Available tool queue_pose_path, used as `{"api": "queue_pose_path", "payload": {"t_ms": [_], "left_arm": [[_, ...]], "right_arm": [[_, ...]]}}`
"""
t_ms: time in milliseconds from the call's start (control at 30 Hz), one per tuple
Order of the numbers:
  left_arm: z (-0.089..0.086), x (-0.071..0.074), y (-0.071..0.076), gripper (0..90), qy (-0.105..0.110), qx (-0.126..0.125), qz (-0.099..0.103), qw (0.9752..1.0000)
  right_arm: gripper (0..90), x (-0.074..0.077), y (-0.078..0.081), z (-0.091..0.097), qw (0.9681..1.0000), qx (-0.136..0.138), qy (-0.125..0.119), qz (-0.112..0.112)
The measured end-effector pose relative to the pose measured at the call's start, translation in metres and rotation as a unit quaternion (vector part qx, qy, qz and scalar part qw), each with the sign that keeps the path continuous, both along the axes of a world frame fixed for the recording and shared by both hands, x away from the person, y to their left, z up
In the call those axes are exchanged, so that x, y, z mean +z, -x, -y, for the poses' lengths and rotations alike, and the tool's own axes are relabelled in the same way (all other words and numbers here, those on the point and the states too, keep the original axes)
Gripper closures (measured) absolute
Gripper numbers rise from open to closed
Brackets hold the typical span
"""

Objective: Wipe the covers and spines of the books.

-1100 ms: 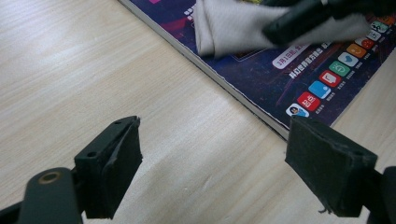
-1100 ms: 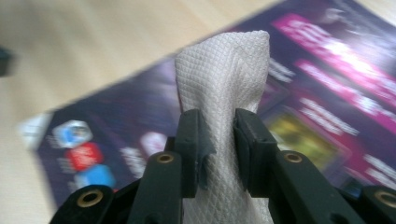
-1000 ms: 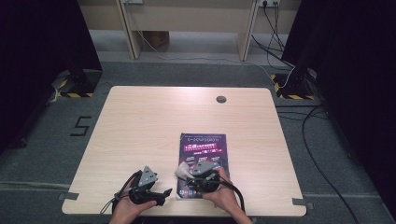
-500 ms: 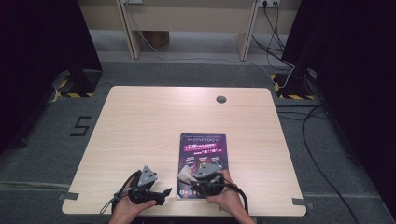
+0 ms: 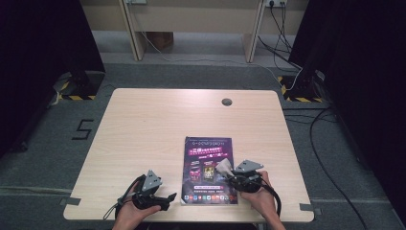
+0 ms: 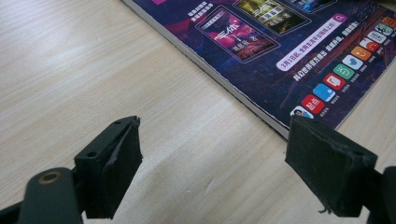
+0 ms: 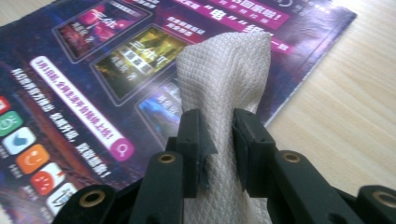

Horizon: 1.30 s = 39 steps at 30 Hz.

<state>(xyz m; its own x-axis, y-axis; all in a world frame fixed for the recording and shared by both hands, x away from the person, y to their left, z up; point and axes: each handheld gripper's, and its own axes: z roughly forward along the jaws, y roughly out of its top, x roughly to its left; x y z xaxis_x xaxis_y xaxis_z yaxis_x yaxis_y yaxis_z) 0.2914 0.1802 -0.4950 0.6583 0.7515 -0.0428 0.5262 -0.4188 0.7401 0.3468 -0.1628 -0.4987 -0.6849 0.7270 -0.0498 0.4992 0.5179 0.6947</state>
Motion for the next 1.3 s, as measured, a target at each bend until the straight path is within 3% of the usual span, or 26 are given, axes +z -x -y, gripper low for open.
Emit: {"api": "queue_pose_path", "payload": {"t_ms": [133, 267, 467, 733, 900, 933, 1100, 1133, 1300], "left_arm": [[-0.001, 0.001, -0.001, 17.5, 0.0, 0.002, 0.001, 1.0], [-0.004, 0.002, -0.002, 17.5, 0.005, 0.013, 0.003, 0.9999], [-0.005, 0.003, -0.003, 17.3, 0.008, 0.02, 0.007, 0.9998], [-0.008, 0.005, -0.004, 17.5, 0.017, 0.031, 0.015, 0.9993], [-0.012, 0.007, -0.005, 17.5, 0.019, 0.038, 0.017, 0.9989], [-0.013, 0.007, -0.005, 17.6, 0.02, 0.043, 0.019, 0.9987], [-0.014, 0.008, -0.006, 17.7, 0.025, 0.052, 0.023, 0.9981], [-0.015, 0.008, -0.006, 17.7, 0.027, 0.055, 0.027, 0.9978], [-0.015, 0.008, -0.006, 17.7, 0.027, 0.056, 0.029, 0.9976]], "right_arm": [[72.9, 0.0, -0.005, 0.002, 0.9999, -0.014, 0.005, 0.002], [72.1, 0.0, -0.002, -0.003, 0.9999, -0.011, 0.008, 0.005], [72.1, -0.001, 0.006, -0.036, 0.9992, 0.04, -0.001, 0.0], [72.1, -0.003, 0.021, -0.081, 0.9953, 0.097, 0.002, 0.004], [72.0, -0.003, 0.032, -0.097, 0.9922, 0.124, -0.001, 0.002], [72.0, -0.003, 0.038, -0.105, 0.9901, 0.14, 0.0, 0.002], [72.0, -0.003, 0.049, -0.119, 0.9864, 0.164, -0.003, -0.001], [72.0, -0.004, 0.053, -0.123, 0.9844, 0.176, -0.005, -0.001], [72.1, -0.004, 0.058, -0.13, 0.9827, 0.185, -0.007, -0.004]]}}
